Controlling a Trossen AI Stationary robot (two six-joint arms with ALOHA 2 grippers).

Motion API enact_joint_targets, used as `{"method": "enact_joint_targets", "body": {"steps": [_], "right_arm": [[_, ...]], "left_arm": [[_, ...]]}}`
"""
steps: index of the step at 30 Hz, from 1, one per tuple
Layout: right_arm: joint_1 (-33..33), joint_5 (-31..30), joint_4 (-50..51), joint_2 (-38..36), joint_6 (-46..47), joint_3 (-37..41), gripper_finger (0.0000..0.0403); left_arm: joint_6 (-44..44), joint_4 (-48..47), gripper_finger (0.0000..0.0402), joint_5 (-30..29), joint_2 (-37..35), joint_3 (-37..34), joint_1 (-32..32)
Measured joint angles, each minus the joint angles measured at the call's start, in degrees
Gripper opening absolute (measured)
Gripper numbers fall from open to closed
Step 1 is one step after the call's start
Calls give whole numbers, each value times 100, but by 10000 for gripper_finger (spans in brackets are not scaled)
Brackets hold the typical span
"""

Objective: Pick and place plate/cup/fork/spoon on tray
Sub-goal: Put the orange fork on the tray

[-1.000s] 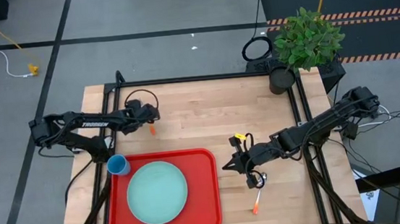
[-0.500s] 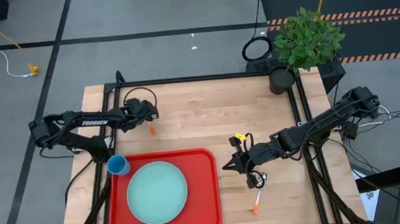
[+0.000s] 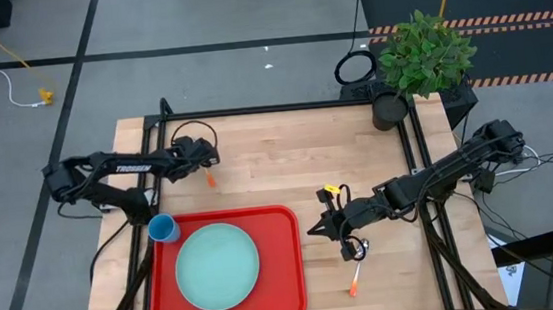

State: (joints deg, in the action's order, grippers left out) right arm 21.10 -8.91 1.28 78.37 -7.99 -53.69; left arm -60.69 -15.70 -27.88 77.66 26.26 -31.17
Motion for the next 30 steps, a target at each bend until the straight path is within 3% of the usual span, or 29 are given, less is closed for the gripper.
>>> {"method": "enact_joint_targets", "body": {"steps": [7, 18, 26, 30], "right_arm": [[0, 0, -15, 0, -23, 0, 0], [0, 0, -9, 0, -22, 0, 0], [0, -2, -11, 2, 1, 0, 0], [0, -224, -24, 25, 136, 0, 0]], "left_arm": [[114, 281, 156, -57, 519, 22, -124], [183, 371, 18, -34, 576, 18, -123], [510, 581, 35, 24, 584, 5, -95], [636, 603, 16, 166, 404, -3, -62]]}}
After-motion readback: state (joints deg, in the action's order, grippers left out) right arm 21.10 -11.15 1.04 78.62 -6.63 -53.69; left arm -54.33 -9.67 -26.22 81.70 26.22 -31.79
